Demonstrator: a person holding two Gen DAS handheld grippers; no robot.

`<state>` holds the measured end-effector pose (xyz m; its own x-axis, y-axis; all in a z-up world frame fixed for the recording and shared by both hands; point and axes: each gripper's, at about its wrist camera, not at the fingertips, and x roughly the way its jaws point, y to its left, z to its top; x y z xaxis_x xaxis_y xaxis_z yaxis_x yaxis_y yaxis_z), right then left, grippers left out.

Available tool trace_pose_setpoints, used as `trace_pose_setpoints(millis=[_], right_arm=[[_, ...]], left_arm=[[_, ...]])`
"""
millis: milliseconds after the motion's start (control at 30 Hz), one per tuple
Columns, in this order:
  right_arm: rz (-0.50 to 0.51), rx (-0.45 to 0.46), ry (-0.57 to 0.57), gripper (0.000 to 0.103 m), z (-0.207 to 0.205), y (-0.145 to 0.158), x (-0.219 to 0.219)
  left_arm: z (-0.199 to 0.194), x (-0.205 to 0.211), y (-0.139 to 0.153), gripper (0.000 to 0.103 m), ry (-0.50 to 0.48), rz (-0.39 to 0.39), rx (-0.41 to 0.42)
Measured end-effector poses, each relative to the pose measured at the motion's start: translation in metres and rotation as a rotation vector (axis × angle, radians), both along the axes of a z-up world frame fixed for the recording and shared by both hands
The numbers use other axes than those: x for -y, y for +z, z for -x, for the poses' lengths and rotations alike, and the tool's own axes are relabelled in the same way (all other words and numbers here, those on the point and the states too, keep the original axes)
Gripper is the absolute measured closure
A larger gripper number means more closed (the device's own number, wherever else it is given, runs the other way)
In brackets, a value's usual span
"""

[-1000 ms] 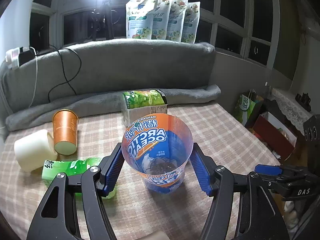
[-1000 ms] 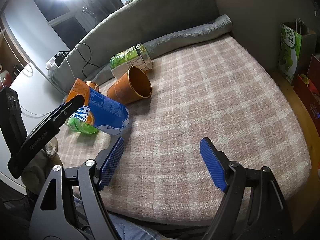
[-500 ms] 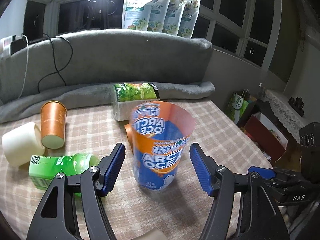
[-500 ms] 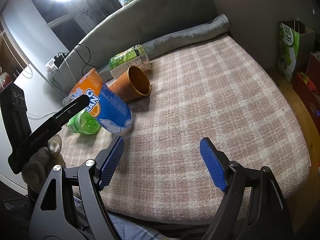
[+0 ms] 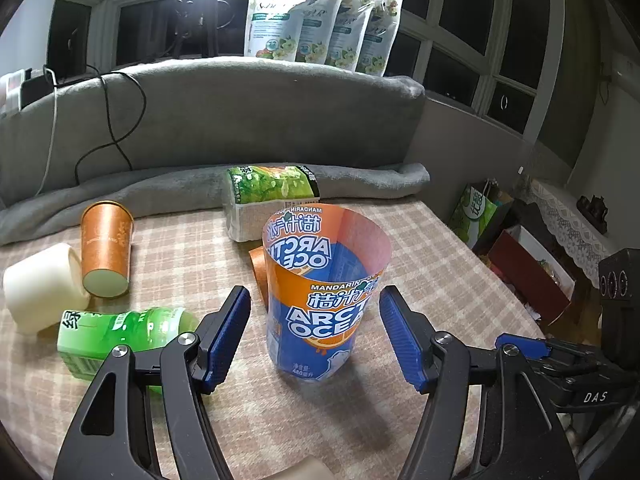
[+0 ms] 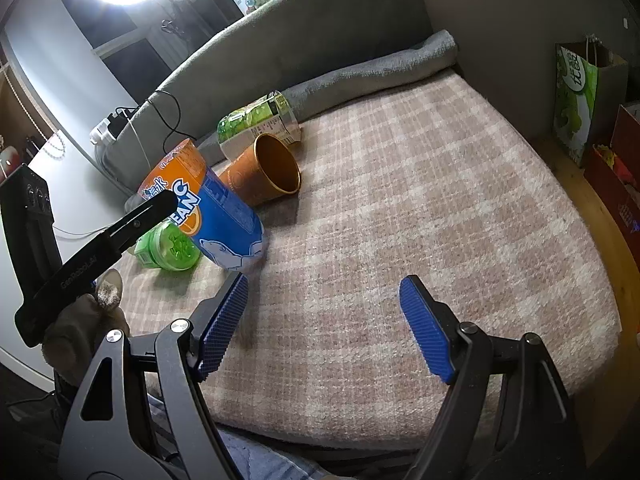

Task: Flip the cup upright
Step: 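Open the left tool and release the upright cup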

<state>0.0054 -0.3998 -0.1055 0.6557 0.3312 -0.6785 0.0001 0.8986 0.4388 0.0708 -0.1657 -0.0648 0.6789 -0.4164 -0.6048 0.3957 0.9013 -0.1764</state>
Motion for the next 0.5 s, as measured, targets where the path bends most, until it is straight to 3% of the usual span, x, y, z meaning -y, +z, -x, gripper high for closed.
trace_pose_setpoints(millis=[500], right_arm=[[0.167,0.128,-0.012,0.022,0.0,0.03,-0.03]], left_arm=[[0.015,-0.021,0.01,0.032,-0.006,0.026,-0.013]])
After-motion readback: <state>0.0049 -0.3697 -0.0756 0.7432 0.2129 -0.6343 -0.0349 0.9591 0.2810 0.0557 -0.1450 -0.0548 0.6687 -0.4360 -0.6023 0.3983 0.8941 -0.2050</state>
